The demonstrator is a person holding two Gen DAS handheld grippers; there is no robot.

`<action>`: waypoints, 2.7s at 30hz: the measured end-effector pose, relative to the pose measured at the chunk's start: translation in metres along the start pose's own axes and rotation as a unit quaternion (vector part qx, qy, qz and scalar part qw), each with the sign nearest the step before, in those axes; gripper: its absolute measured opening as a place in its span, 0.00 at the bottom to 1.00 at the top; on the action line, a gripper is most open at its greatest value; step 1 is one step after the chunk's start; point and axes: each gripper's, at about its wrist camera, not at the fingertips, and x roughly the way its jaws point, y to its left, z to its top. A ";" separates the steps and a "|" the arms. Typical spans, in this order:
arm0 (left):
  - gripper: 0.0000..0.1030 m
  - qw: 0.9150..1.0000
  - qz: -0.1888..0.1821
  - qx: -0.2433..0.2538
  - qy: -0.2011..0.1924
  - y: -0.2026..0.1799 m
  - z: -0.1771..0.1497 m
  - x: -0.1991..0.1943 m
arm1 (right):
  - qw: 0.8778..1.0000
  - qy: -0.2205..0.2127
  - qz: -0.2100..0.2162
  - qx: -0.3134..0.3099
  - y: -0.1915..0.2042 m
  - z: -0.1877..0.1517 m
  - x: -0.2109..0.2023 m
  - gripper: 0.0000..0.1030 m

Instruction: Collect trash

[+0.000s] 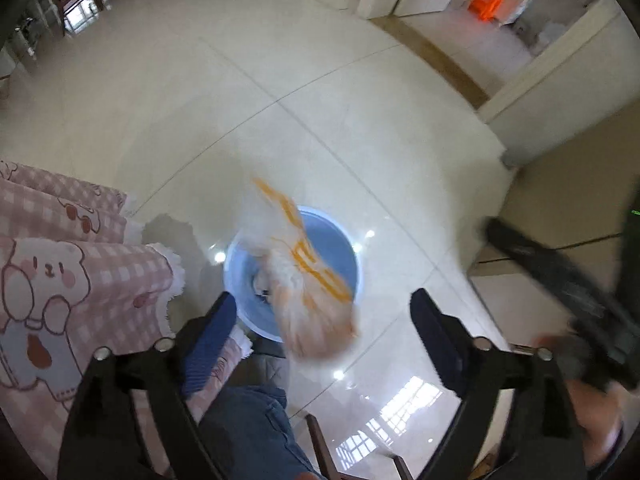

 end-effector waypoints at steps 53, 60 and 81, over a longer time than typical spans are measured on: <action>0.91 0.873 0.226 -0.306 -0.305 0.310 -0.350 -0.328 | 0.873 -0.084 0.143 -0.458 0.460 -0.234 -0.146 0.94; 0.66 0.886 0.175 -0.335 -0.268 0.349 -0.340 -0.290 | 0.864 -0.070 0.126 -0.481 0.467 -0.246 -0.126 0.94; 0.06 0.891 0.157 -0.325 -0.275 0.341 -0.364 -0.298 | 0.660 -0.125 0.064 -0.738 0.549 -0.363 -0.047 0.83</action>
